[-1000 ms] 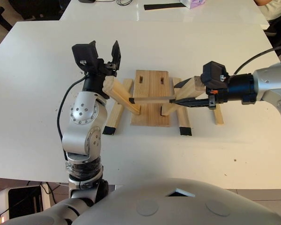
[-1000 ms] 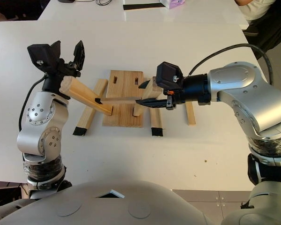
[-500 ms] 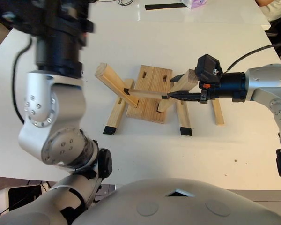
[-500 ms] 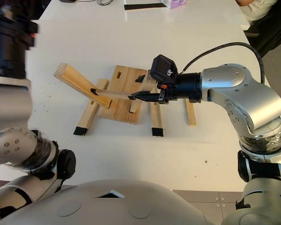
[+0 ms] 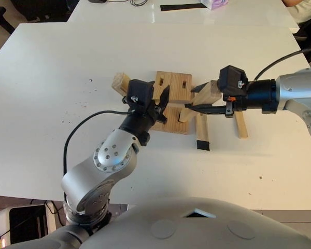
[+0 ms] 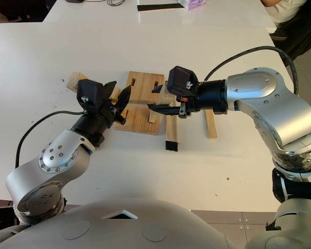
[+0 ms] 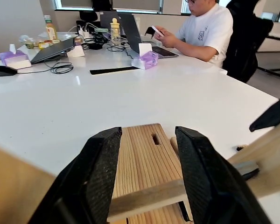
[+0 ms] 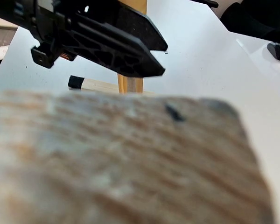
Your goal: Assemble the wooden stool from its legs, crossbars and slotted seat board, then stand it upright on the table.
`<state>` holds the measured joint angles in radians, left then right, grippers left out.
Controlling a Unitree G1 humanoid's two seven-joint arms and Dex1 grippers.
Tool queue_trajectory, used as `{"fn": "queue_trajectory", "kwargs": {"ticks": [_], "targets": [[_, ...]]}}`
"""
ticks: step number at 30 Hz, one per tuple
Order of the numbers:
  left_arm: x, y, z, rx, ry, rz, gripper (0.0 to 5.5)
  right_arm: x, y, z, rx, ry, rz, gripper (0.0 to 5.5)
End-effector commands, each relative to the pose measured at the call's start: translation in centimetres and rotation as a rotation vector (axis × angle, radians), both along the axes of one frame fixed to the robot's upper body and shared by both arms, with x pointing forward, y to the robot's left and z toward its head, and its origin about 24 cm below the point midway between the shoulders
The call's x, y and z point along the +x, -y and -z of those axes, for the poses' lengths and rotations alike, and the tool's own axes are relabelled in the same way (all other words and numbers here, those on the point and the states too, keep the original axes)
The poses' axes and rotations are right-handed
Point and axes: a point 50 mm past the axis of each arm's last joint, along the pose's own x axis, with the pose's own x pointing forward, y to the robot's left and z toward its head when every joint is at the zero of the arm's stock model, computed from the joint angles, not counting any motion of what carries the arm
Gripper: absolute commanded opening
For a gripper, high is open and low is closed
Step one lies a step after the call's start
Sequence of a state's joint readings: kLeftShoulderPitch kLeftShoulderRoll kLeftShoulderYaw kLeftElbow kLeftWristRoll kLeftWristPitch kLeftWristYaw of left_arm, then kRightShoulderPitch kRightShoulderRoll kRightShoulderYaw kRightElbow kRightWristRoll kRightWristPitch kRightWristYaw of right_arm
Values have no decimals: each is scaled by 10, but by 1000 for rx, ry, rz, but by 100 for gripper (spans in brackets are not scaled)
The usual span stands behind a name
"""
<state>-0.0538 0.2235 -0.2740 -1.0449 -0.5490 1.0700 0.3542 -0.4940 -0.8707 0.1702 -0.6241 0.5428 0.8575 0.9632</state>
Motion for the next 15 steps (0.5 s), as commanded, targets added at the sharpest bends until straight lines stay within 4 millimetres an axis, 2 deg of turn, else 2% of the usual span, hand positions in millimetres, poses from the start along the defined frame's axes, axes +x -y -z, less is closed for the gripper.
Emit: {"fn": "queue_trajectory", "kwargs": {"ticks": [1,7,15], "targets": [[-1,5,4,11,6,7,215,-1,-3,0,-40,30,-43,200],[-1,12,8,0,7,28,215,1,-5,0,-45,17,-55,200],[2,17,36,36,-134,23,86,2,-15,-12,18,-56,-62,200]]}}
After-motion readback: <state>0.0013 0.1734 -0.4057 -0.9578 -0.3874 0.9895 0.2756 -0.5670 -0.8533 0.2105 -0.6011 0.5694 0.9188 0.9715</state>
